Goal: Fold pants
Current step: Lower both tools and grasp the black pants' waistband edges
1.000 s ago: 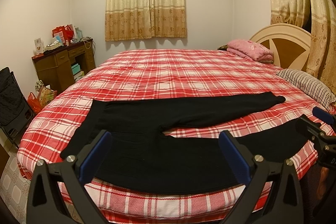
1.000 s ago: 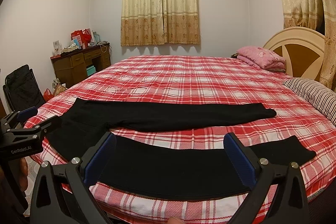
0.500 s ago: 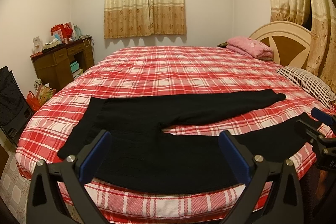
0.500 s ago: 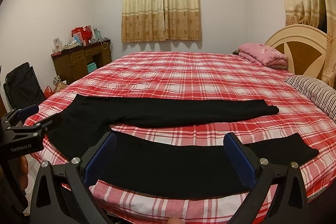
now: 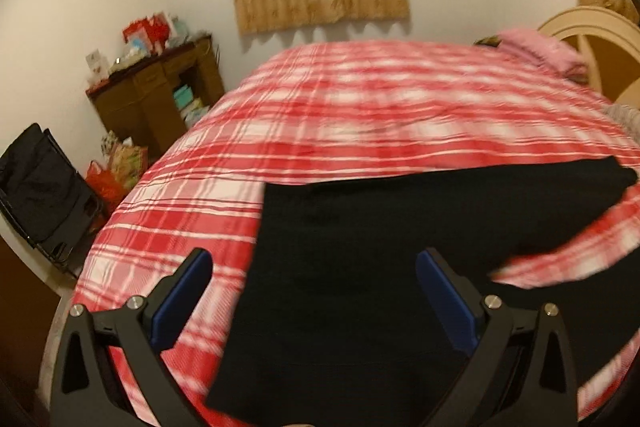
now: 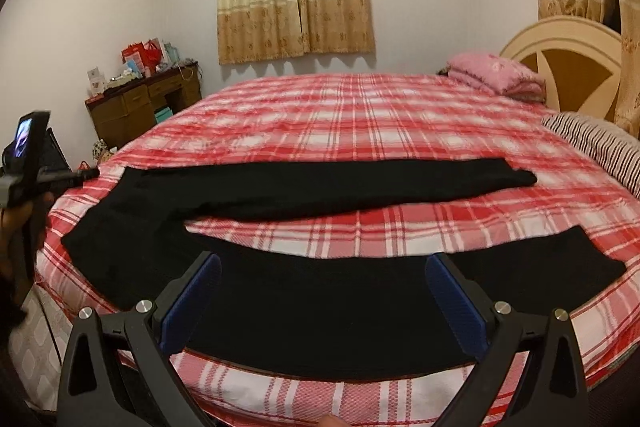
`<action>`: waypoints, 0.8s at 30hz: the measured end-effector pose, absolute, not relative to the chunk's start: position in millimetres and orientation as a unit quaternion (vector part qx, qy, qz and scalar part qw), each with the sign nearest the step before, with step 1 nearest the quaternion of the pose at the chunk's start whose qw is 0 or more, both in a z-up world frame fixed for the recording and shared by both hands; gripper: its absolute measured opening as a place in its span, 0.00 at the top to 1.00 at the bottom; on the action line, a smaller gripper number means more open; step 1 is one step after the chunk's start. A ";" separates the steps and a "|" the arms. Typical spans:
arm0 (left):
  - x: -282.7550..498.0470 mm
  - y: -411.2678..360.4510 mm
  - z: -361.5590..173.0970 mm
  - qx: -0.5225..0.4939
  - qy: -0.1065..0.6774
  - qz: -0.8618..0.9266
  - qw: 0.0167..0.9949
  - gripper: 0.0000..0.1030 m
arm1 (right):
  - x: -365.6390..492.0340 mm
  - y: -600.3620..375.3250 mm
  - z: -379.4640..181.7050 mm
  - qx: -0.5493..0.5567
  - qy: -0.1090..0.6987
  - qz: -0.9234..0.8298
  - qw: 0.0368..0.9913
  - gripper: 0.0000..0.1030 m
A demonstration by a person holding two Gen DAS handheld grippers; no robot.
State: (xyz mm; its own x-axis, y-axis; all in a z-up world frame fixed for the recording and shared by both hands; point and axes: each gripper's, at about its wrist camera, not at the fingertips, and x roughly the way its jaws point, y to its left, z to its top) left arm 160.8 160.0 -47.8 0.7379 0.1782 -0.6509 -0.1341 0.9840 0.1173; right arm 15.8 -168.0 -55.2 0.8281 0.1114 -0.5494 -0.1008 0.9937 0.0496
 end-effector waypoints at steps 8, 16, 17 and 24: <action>241.7 196.9 -81.7 0.030 0.416 0.070 0.906 0.11 | 37.1 -168.7 -85.3 0.004 0.321 0.060 0.945 0.01; 289.8 229.0 -114.4 -0.029 0.468 0.038 0.883 0.44 | 55.9 -182.7 -97.2 0.020 0.341 0.057 0.938 0.01; 291.6 229.9 -118.3 -0.032 0.472 0.033 0.880 0.45 | 58.0 -185.3 -97.7 0.021 0.343 0.055 0.938 0.01; 297.6 228.9 -133.0 -0.028 0.483 0.018 0.875 0.45 | 76.4 -225.5 -89.8 0.026 0.343 0.031 0.938 0.01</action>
State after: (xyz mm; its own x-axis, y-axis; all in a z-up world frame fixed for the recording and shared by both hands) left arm 297.6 228.9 -133.0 0.5319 0.0043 -0.8468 -0.0588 0.9978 -0.0319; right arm 76.4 -225.6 -89.8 0.7624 0.0760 -0.6426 -0.0402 0.9967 0.0701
